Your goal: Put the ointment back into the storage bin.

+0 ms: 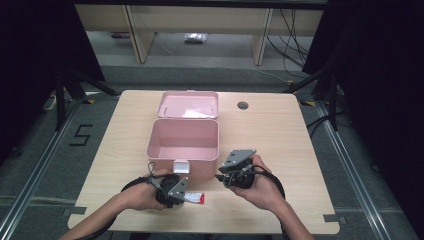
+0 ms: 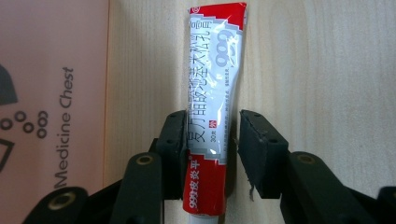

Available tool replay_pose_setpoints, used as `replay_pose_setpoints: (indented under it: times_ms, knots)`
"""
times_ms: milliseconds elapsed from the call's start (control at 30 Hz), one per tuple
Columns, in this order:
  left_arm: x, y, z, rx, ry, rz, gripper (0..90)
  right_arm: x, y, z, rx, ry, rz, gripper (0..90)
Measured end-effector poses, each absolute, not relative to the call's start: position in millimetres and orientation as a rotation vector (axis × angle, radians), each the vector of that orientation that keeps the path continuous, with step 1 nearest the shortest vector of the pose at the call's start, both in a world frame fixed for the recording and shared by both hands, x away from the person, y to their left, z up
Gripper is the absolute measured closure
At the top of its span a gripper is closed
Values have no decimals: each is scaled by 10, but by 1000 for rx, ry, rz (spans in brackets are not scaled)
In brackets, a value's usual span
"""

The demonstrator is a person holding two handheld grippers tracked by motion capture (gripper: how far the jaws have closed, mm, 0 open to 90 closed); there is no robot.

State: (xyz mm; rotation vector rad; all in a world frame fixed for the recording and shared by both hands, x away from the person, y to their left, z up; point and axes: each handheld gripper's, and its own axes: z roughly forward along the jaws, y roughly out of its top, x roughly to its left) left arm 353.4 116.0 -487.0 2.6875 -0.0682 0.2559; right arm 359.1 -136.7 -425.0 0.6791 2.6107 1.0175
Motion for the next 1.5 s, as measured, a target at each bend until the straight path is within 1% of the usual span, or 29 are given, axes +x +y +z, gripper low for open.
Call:
replay_pose_setpoints:
  times_ms: [33, 167, 267, 533, 567, 867, 900, 933, 1000, 1100, 1233, 1500]
  knots:
    - [3537, 1155, -4871, 2689, -72, 255, 630, 3578, -1366, -4247, 711, 2625, 1017, 724]
    - [3552, 1150, -4871, 2699, -75, 248, 637, 3599, -1382, -4243, 664, 2614, 1019, 726]
    - [3555, 1146, -4874, 2695, -68, 244, 644, 3580, -1386, -4232, 719, 2634, 1004, 726]
    - [3575, 1135, -4868, 2708, -77, 229, 670, 3610, -1388, -4243, 641, 2624, 1007, 723]
    - [3575, 1135, -4868, 2708, -77, 229, 673, 3600, -1385, -4245, 675, 2631, 1008, 723]
    - [3576, 1133, -4864, 2702, -65, 192, 697, 3611, -1394, -4252, 653, 2629, 1004, 717]
    - [3574, 1138, -4854, 2695, -52, 173, 704, 3598, -1389, -4258, 680, 2647, 1004, 715]
    - [3571, 1142, -4856, 2691, -45, 165, 705, 3580, -1385, -4256, 724, 2644, 993, 715]
    - [3570, 1150, -4856, 2689, -45, 162, 706, 3595, -1385, -4262, 666, 2639, 1018, 713]
    - [3572, 1155, -4855, 2687, -52, 154, 708, 3571, -1378, -4251, 711, 2641, 1012, 710]
    - [3572, 1147, -4849, 2697, -57, 136, 710, 3580, -1381, -4257, 690, 2634, 1027, 709]
    - [3578, 1124, -4838, 2723, -85, 140, 700, 3590, -1396, -4247, 658, 2649, 1021, 700]
